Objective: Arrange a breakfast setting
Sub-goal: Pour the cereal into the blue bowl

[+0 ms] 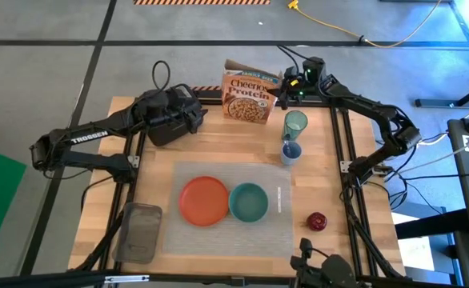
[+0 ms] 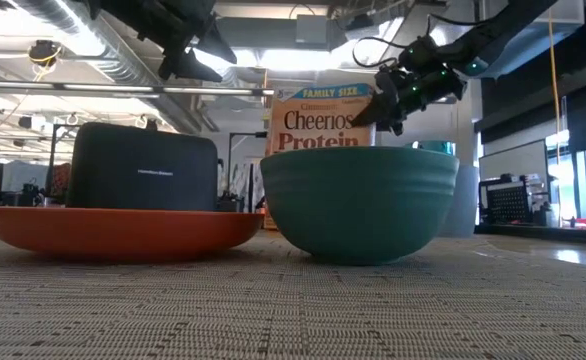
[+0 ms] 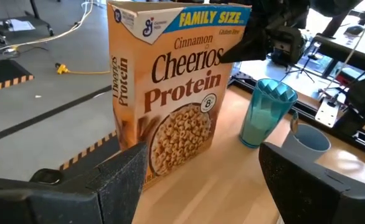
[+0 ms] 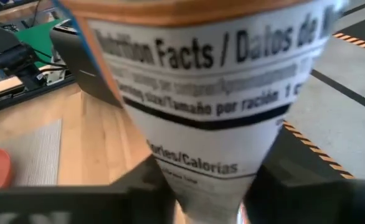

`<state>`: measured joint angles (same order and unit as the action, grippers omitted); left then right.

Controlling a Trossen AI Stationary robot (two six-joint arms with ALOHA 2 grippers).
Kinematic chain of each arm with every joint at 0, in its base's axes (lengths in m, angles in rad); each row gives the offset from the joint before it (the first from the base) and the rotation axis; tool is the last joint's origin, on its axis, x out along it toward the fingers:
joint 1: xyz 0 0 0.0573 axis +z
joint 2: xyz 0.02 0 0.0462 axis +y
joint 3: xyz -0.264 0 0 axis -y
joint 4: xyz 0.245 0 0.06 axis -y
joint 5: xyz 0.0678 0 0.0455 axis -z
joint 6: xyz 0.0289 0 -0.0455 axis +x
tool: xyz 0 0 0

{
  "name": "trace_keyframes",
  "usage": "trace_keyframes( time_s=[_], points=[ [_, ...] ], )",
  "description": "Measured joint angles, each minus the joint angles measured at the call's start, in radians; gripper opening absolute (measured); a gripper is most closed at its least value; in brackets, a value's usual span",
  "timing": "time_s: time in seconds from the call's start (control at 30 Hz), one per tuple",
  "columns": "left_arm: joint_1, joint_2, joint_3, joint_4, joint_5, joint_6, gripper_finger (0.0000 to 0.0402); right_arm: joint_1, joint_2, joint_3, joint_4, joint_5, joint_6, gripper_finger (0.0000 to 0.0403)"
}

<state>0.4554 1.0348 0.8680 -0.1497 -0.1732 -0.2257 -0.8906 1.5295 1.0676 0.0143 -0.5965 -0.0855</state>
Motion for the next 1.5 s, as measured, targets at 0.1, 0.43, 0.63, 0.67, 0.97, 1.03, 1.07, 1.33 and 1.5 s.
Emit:
trace_keyframes(
  time_s=[0.1,0.43,0.63,0.67,0.97,1.03,1.07,1.33,1.5],
  points=[
    [0.0,0.0,0.0,0.0,0.001,0.0,0.03,0.0,0.001,0.0,0.015,-0.043,0.025,0.0048],
    [0.0,0.0,0.0,0.0,0.05,0.023,0.03,0.0,-0.104,0.049,0.111,-0.202,0.13,0.0004],
    [0.0,-0.013,-0.001,0.014,0.071,0.027,0.03,0.004,-0.221,0.118,0.116,-0.354,0.138,0.0002],
    [0.0,-0.017,-0.001,0.033,0.083,0.027,0.03,0.016,-0.236,0.124,0.115,-0.364,0.14,0.0003],
    [-0.051,-0.018,-0.002,0.218,0.267,0.157,0.03,0.144,-0.293,0.13,0.11,-0.286,0.13,0.0001],
    [-0.061,-0.018,-0.002,0.218,0.283,0.163,0.03,0.161,-0.293,0.131,0.111,-0.263,0.13,0.0001],
    [-0.066,-0.02,-0.002,0.215,0.284,0.165,0.03,0.168,-0.294,0.131,0.112,-0.254,0.13,0.0001],
    [-0.069,-0.022,-0.002,0.239,0.176,0.153,0.03,0.252,-0.292,0.131,0.109,-0.19,0.126,0.0],
    [-0.072,-0.024,0.0,0.291,0.206,0.153,0.03,0.311,-0.283,0.127,0.082,-0.16,0.112,0.0]
  ],
)
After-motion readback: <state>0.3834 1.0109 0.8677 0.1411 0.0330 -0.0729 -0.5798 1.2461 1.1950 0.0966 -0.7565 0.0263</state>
